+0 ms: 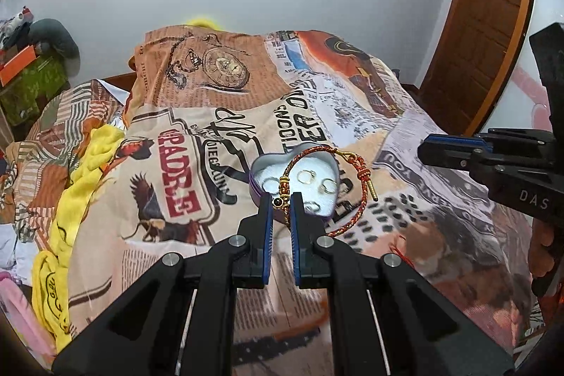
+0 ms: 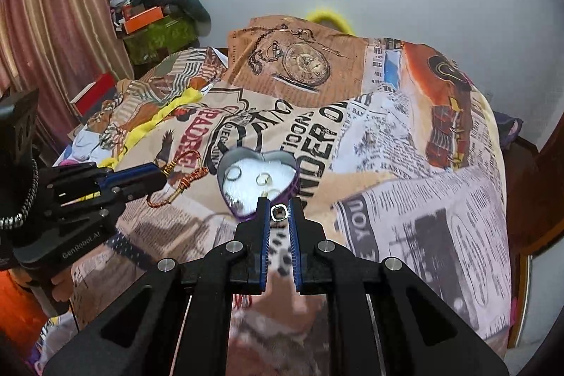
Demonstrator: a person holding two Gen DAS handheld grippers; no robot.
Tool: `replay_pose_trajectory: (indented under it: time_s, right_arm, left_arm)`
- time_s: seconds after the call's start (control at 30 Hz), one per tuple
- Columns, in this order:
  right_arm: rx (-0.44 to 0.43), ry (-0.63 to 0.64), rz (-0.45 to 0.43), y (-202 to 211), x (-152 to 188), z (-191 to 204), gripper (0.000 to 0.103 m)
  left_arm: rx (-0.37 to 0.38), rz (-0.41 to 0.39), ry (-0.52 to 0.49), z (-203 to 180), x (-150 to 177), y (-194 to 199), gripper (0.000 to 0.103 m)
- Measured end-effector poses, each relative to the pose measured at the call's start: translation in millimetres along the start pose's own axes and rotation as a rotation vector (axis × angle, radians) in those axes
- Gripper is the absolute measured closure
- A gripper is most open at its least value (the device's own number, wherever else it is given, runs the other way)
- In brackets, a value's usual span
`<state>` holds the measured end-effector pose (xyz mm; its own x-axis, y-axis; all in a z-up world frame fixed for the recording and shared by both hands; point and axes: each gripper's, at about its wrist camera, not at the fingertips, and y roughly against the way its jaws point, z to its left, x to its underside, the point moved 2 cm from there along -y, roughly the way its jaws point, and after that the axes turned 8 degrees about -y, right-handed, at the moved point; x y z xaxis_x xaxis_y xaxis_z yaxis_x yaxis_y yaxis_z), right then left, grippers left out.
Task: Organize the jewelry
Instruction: 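Carry the bracelet over the heart tin with the left gripper while the right gripper carries a silver charm, then open both grippers to drop the bracelet and charm into the tin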
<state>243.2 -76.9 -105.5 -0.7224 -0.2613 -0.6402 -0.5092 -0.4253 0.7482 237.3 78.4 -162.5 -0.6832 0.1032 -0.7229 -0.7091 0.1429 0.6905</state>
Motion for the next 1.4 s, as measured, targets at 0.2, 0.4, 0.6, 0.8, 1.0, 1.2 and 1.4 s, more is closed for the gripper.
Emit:
replay_pose_trajectory:
  time_s: [0.2,0.4,0.6,0.8,1.0,1.2,1.4]
  right_arm:
    - [-0.006,0.009,0.019,-21,-14,1,0.094]
    - [-0.031,-0.001,0.069,-46,-21,-2,0.094]
    - [-0.042,-0.003,0.133,-72,-21,0,0.094]
    - [-0.023,0.017,0.162,-91,-26,4,0.094]
    - [-0.038,-0.035,0.198,-104,-31,-5,0.094]
    - [-0.052,-0.039,0.228,-109,-26,-4,0.094]
    - [-0.072,-0.047,0.255,-112,-24,-2,0.094]
  left_arm:
    - [-0.008,0.021,-0.002,11,-10,-27,0.095]
    - [-0.014,0.055,-0.003,24,-16,-56,0.095]
    - [-0.011,0.105,-0.027,25,-14,-80,0.095]
    - [-0.016,0.122,-0.069,16,-13,-91,0.095]
    - [-0.017,0.127,-0.101,10,-18,-94,0.095]
    - [-0.01,0.128,-0.077,12,-18,-94,0.095]
    - [0.011,0.135,-0.029,19,-17,-90,0.095]
